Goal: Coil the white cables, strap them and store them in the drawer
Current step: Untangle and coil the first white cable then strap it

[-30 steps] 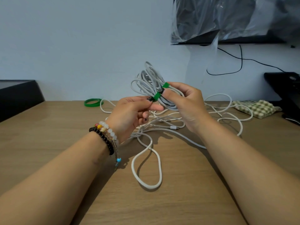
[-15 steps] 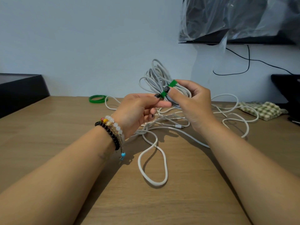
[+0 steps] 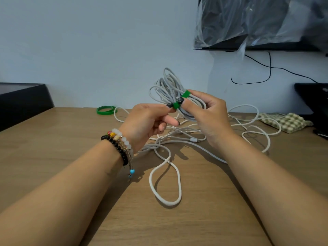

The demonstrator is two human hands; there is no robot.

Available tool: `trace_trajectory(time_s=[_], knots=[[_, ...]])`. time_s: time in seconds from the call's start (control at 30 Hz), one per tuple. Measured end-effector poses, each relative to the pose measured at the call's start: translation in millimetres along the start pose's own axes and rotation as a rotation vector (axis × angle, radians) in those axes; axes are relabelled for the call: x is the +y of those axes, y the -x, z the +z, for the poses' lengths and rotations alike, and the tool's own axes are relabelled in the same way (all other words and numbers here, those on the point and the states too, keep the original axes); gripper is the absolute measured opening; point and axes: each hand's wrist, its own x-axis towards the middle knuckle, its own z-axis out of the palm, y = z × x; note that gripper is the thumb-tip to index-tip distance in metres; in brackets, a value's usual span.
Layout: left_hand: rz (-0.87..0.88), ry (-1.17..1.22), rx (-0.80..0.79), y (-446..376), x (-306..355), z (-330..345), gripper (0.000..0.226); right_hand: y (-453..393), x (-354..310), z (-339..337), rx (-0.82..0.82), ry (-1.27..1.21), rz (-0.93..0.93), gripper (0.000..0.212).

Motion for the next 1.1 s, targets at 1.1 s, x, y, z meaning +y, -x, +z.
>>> trace_trajectory(time_s=[1.1], knots=[[0.078, -0.022, 0.200, -9, -20, -9, 0.016, 14, -2, 16, -0.216, -0.074, 0.187, 0.027]])
